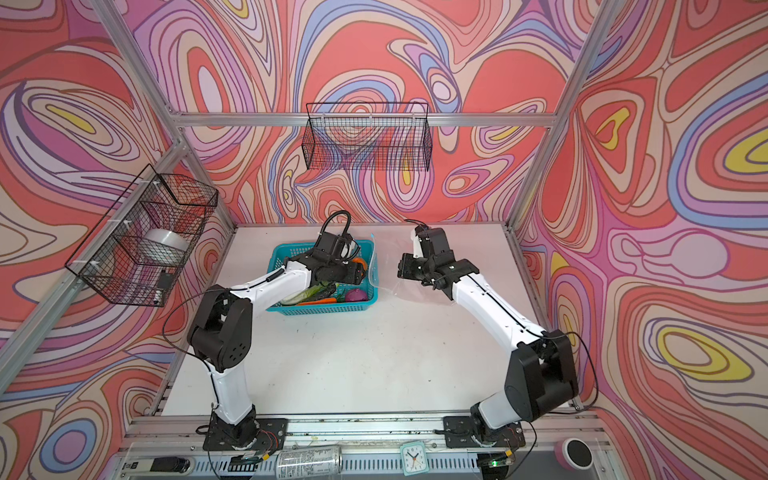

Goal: Place the food in the zip-top bag and seal the zipper
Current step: 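Close the left gripper on the orange pumpkin and lift it, then carry the pumpkin with the left gripper into the bag's opening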

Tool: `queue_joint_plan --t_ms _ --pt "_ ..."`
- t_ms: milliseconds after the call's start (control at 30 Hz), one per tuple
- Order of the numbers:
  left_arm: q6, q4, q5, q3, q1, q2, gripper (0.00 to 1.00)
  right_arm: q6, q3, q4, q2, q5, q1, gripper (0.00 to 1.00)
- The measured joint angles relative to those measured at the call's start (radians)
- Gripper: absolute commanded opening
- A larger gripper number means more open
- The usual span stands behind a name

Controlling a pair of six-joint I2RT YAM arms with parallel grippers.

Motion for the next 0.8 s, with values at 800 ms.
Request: queue_joint_plan --t_ms 800 --pt "-0.033 -0.047 0.180 0.004 -0.034 -0.304 0.50 0.011 -0.019 0.042 -0.025 -0.007 0.000 0.00"
